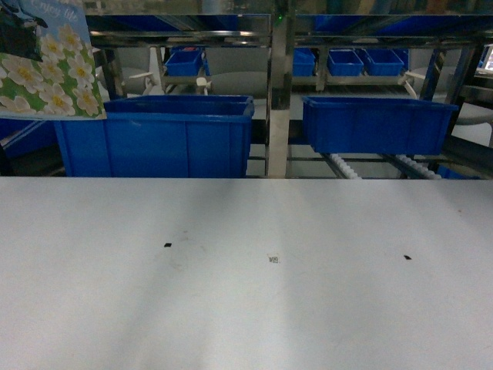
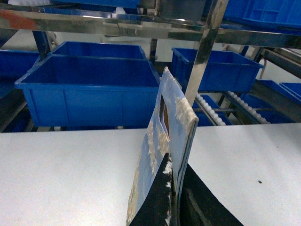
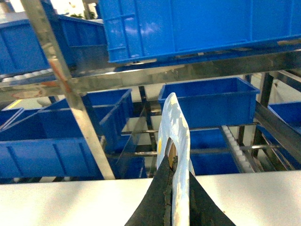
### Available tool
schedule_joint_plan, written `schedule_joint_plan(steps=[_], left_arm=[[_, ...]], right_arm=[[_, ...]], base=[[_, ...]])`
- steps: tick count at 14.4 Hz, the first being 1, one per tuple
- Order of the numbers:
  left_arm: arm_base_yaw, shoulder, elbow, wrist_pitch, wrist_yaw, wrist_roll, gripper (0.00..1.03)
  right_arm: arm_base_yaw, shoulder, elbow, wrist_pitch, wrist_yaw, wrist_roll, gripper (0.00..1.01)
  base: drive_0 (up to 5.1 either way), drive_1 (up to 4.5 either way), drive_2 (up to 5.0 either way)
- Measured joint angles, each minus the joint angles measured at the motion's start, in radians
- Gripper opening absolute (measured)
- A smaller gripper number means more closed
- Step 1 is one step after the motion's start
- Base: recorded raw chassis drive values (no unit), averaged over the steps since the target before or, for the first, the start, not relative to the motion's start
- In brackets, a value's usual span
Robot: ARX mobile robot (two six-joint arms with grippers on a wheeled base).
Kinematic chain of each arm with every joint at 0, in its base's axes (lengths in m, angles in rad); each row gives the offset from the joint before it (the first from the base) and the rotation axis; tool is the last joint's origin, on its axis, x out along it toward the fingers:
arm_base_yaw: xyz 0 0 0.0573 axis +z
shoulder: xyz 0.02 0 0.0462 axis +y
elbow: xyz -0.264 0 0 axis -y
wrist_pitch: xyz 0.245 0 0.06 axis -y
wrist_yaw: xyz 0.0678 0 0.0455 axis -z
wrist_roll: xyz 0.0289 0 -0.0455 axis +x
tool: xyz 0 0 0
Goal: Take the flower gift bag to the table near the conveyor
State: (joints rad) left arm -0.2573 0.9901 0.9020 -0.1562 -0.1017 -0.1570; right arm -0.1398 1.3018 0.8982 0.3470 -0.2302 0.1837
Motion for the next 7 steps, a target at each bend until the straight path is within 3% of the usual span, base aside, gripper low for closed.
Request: schedule_joint_plan(steps=[2,5,6,7], left_arm=[[0.0,0.0,0.0,0.0,0.001,0.0,0.02],[0.0,0.0,0.0,0.0,0.0,0.0,0.02],[-0.001,0.0,0.0,0.0,0.001,0.0,0.02],[0.0,0.0,0.0,0.0,0.001,0.0,0.02]], right_arm=[[-0.027,0.092,0.025,0.037,0.018,-0.006,0.02],[-0.039,0.213,0.043,0.022,-0.013,-0.032,0.02],[-0.044,0.248,0.054,0.022,-0.049,-0.044,0.02],[-0.045,0.28,0.073,0.021,-0.053,-0.055,0.02]], base=[[-5.1,2.3,2.3],[-5.1,2.3,2.3],[0.0,0.0,0.0],[0.0,0.0,0.0]])
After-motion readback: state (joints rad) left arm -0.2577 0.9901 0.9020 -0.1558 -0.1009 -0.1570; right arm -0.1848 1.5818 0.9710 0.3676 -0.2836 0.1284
